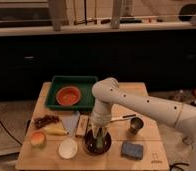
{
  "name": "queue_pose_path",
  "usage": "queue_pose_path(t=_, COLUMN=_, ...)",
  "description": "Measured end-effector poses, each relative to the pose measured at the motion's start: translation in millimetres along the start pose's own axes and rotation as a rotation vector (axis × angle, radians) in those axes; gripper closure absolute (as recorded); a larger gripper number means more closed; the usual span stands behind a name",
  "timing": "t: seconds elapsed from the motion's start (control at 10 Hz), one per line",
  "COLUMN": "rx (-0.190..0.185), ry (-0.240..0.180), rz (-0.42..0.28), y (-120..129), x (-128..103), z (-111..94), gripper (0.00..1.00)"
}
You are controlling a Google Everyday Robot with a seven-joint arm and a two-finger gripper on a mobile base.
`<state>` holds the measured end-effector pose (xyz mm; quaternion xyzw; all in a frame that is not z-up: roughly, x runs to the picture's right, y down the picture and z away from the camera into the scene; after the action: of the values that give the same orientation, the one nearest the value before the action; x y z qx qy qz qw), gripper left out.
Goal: Place pepper in purple bowl
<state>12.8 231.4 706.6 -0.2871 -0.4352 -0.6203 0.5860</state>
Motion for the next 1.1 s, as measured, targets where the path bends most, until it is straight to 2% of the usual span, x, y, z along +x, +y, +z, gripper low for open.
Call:
queue_pose_path(t=0.5, rx=-0.007, ry=-0.005, rz=-0.005, y=-0.6, x=-0.3, z=0.3, gripper=0.20)
queue_pose_path(t=1.1, rx=-0.010, ry=0.007, rz=-0.026, y=1.9, x=-1.4, z=-4.8, gripper=0.20)
